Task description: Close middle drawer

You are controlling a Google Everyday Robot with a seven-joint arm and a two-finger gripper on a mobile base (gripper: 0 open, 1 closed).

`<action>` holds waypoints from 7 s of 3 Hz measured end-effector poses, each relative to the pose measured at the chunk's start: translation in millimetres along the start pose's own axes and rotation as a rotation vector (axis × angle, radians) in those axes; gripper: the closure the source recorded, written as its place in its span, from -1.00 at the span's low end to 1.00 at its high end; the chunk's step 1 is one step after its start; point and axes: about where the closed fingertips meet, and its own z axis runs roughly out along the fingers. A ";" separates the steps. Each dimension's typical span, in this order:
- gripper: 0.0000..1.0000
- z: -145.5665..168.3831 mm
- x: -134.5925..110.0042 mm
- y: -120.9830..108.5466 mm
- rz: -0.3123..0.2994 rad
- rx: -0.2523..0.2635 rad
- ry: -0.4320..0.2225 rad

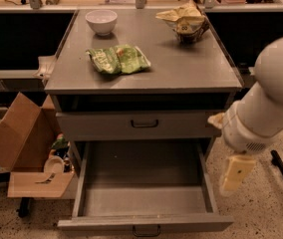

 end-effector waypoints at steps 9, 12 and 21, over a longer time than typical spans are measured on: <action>1.00 385.1 93.9 140.9 0.051 -0.155 -0.147; -0.44 387.6 93.1 121.8 0.094 -0.101 -0.154; 1.00 383.2 104.1 56.9 0.037 0.049 -0.189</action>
Offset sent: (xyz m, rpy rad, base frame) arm -0.0199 0.0003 -0.0626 0.0279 0.0607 -0.0070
